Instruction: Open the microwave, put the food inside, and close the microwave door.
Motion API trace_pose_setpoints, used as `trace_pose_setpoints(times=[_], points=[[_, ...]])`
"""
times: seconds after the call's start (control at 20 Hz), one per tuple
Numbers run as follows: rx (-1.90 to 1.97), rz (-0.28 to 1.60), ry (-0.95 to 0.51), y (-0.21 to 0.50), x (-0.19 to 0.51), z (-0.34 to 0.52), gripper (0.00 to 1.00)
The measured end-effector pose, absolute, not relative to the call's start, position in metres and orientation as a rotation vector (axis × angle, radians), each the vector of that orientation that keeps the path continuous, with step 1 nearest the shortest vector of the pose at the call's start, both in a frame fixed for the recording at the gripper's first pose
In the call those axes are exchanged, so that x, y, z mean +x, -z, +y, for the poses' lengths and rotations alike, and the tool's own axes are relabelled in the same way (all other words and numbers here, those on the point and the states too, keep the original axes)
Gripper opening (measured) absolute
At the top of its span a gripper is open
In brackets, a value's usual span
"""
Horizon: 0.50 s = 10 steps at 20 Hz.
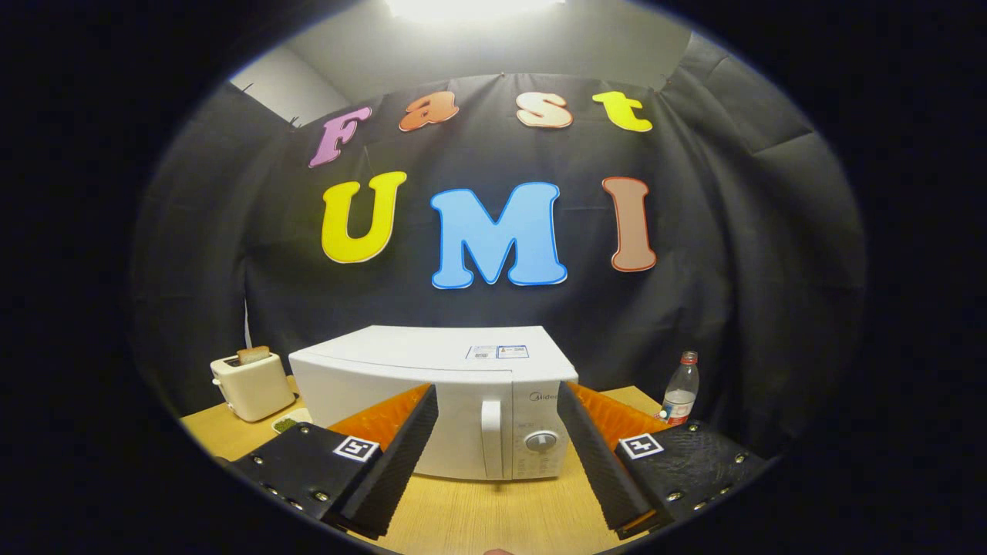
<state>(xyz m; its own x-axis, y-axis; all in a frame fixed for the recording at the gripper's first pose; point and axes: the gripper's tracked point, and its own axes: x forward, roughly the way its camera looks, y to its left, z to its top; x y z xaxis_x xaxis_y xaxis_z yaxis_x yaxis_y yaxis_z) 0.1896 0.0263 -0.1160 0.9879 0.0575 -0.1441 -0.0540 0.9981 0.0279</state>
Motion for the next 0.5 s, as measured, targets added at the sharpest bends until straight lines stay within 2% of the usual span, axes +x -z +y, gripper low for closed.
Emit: trace_pose_setpoints(times=[0.5], points=[[0.012, 0.27, -0.053, 0.193, 0.249, 0.028, 0.98]])
